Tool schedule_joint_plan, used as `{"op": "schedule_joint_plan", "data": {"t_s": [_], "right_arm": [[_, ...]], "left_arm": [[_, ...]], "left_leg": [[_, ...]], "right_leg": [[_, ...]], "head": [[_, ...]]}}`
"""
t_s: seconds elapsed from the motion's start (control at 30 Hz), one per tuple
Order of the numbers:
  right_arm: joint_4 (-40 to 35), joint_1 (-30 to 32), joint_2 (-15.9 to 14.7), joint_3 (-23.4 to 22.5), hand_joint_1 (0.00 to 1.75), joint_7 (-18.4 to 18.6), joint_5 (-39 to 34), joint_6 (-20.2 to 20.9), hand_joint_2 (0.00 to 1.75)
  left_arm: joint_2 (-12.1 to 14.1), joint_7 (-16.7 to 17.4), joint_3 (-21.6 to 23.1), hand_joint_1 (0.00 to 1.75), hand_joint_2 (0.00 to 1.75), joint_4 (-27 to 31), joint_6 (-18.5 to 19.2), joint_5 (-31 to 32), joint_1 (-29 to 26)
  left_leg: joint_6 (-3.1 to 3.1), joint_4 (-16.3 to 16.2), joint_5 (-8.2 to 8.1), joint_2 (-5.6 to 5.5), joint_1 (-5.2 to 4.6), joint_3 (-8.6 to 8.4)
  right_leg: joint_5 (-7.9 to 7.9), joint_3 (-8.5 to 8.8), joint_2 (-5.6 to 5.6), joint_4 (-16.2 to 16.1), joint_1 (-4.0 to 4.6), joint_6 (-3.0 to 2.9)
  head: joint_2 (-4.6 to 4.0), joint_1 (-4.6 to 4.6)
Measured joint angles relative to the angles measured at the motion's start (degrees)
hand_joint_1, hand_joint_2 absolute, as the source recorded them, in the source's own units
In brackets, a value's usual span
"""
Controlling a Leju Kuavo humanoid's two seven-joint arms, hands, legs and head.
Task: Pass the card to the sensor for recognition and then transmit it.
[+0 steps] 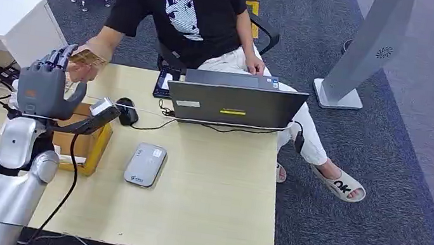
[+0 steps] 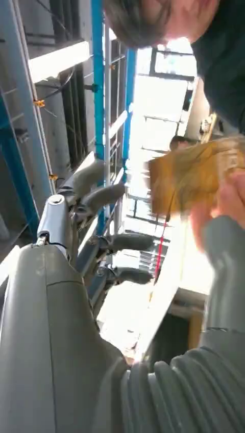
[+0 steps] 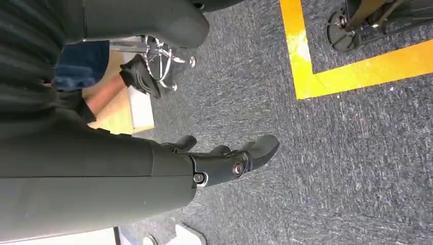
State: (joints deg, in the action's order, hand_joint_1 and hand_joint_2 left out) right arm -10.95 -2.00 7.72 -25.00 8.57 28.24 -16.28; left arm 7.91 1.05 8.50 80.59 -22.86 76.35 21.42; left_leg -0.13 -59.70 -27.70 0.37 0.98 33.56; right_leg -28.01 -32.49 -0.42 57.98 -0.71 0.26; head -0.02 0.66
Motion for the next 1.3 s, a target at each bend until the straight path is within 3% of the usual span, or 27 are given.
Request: {"op": "schedule_joint_plan", "data": {"t_s": [0.2, 0.77, 1.03, 1.3], "right_arm": [[0.0, 0.0, 0.0, -0.6, 0.00, 0.0, 0.2, 0.0, 1.75], [0.0, 0.0, 0.0, -1.0, 0.00, 0.0, 0.3, 0.0, 1.75], [0.0, 0.1, 0.2, -2.5, 0.00, -0.2, -0.5, 0.0, 1.75], [0.0, 0.1, 0.6, -4.2, 0.00, -0.5, -1.0, -0.1, 1.75]], "left_arm": [[-1.2, 0.0, -0.2, 0.00, 1.75, 0.7, -0.1, 0.3, -2.3], [-1.3, 0.0, -1.0, 0.00, 1.75, 1.0, 0.2, -0.1, -3.4], [-0.9, -2.1, -0.5, 0.00, 1.75, 6.3, 10.0, -3.5, -6.8], [1.2, -3.4, 2.5, 0.00, 1.75, 15.0, 10.6, -2.4, -13.5]], "left_leg": [[0.00, 0.0, 0.00, 0.00, 0.00, 0.00], [0.00, 0.0, 0.01, -0.01, 0.02, 0.00], [-0.01, 0.0, 0.00, 0.00, 0.03, 0.00], [-0.02, 0.0, -0.02, 0.01, 0.03, 0.00]], "right_leg": [[0.01, 0.00, 0.00, 0.0, 0.00, 0.01], [0.01, 0.00, 0.00, 0.0, 0.01, 0.00], [0.01, -0.02, 0.01, 0.0, 0.01, 0.00], [-0.01, -0.05, 0.02, 0.0, 0.01, 0.00]], "head": [[0.00, 0.00], [0.00, 0.00], [0.00, 0.00], [0.00, 0.00]]}}
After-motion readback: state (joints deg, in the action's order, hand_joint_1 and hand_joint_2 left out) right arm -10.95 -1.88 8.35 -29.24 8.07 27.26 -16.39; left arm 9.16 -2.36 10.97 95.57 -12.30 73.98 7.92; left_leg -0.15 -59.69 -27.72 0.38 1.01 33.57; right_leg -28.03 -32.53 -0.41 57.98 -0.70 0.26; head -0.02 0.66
